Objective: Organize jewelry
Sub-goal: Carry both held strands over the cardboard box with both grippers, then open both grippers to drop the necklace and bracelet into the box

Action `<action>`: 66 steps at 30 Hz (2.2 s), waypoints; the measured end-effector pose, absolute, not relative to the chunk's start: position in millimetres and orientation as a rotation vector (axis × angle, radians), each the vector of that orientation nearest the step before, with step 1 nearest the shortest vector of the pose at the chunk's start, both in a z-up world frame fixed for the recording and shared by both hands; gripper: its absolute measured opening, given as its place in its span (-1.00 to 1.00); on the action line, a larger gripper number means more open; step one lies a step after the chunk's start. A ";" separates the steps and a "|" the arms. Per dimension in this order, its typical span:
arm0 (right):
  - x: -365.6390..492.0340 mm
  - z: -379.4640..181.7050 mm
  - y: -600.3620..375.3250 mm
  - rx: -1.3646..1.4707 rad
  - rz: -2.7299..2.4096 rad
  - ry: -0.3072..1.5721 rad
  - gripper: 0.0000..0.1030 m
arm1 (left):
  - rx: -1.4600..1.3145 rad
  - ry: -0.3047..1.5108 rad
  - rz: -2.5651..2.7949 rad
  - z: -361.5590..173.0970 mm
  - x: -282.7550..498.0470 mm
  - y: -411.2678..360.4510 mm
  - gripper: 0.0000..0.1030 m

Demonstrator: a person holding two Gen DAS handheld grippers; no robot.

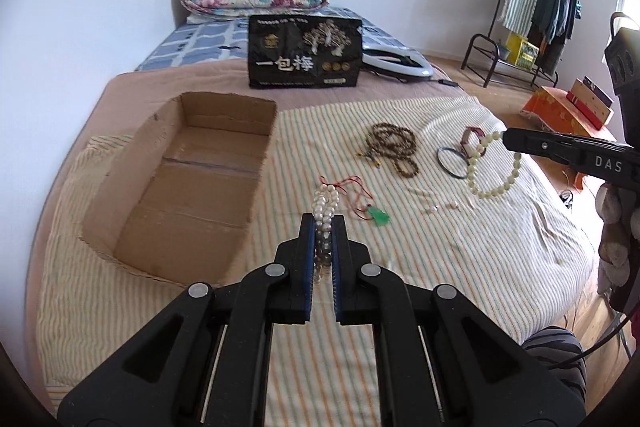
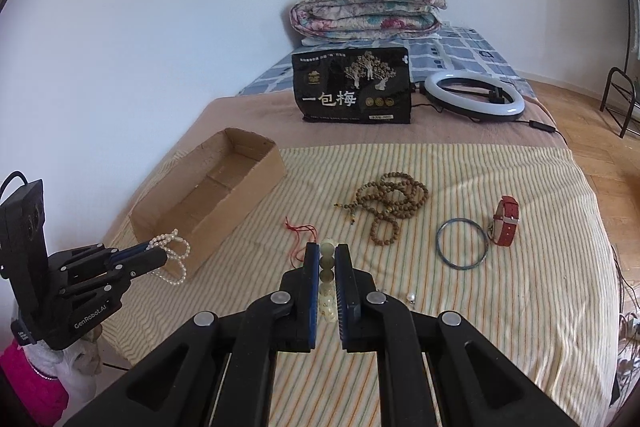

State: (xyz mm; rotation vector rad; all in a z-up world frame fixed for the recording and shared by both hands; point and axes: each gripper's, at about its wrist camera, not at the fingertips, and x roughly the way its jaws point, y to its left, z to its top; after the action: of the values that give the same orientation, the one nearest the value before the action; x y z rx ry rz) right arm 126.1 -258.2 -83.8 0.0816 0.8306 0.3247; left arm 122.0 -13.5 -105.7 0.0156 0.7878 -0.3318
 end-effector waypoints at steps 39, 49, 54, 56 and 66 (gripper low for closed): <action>228.9 -113.3 -56.9 -0.017 0.514 0.882 -0.90 | -0.055 0.819 -0.116 -131.6 186.8 118.7 -0.91; 241.8 -135.0 -41.4 -0.054 0.506 0.926 -0.90 | -0.068 0.851 -0.101 -143.8 192.7 122.8 -0.90; 245.1 -139.2 -42.4 -0.052 0.506 0.937 -0.86 | -0.061 0.854 -0.102 -144.9 193.9 121.3 -0.90; 245.9 -138.0 -41.9 -0.061 0.498 0.933 -0.51 | -0.059 0.860 -0.093 -145.2 194.5 120.4 -0.83; 236.5 -127.2 -47.0 -0.077 0.475 0.896 -0.09 | -0.055 0.843 -0.081 -140.5 189.2 118.6 -0.37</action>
State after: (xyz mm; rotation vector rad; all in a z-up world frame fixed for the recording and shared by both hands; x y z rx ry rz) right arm 236.5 -47.0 -127.2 -0.0772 0.8958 0.4747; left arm 189.2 118.6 -140.5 -0.0554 0.8426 -0.0811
